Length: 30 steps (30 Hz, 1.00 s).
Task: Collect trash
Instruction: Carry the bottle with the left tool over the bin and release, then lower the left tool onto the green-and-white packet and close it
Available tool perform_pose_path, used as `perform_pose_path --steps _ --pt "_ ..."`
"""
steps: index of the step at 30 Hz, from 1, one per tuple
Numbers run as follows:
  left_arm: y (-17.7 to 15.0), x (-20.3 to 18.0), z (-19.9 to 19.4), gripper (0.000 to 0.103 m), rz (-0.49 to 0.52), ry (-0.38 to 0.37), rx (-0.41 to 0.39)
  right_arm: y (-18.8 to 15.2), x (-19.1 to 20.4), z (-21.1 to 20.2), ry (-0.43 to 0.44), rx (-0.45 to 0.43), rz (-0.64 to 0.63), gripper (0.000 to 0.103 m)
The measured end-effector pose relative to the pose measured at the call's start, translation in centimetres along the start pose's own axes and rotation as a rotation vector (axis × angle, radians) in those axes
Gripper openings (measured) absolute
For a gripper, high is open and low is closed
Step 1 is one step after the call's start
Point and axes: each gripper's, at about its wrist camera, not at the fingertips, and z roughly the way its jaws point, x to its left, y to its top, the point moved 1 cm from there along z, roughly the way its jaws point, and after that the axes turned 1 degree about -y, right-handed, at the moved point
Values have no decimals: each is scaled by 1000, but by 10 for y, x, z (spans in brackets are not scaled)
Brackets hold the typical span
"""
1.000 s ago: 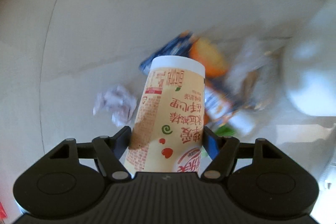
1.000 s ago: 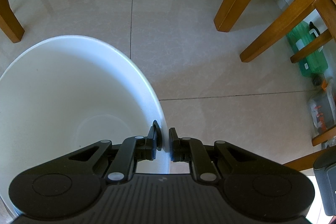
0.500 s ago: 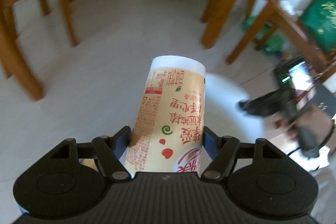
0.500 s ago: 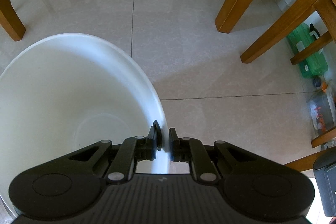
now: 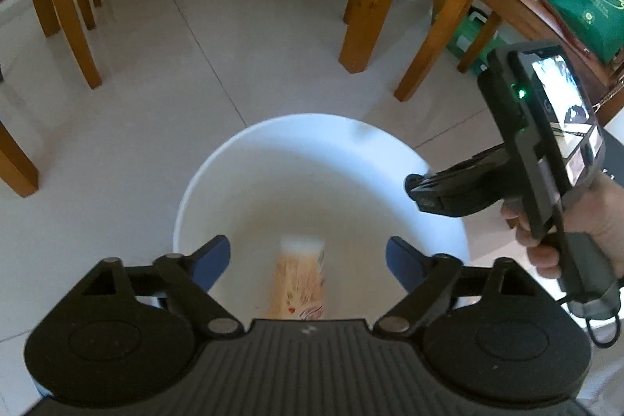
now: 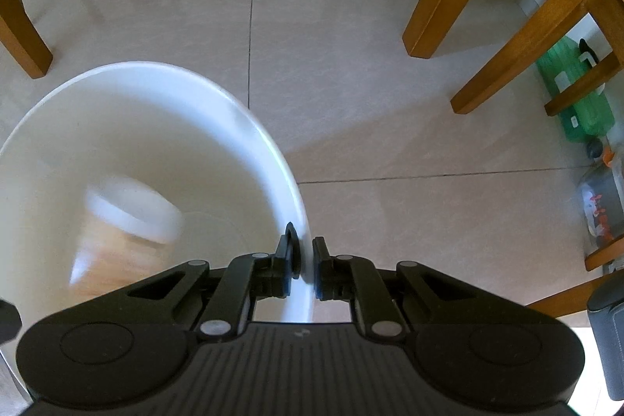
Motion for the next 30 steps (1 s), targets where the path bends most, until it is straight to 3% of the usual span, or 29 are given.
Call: perform_pose_path --steps 3,9,17,30 --pt "-3 7 -17 96 -14 32 -47 0 2 -1 -2 0 -1 13" --pt "-7 30 -45 99 -23 103 -140 0 1 -1 5 0 6 12" --pt "-31 64 -56 100 -121 181 -107 0 1 1 5 -1 -2 12" --pt "-122 104 -37 100 -359 335 -102 -1 0 2 3 -6 -10 12"
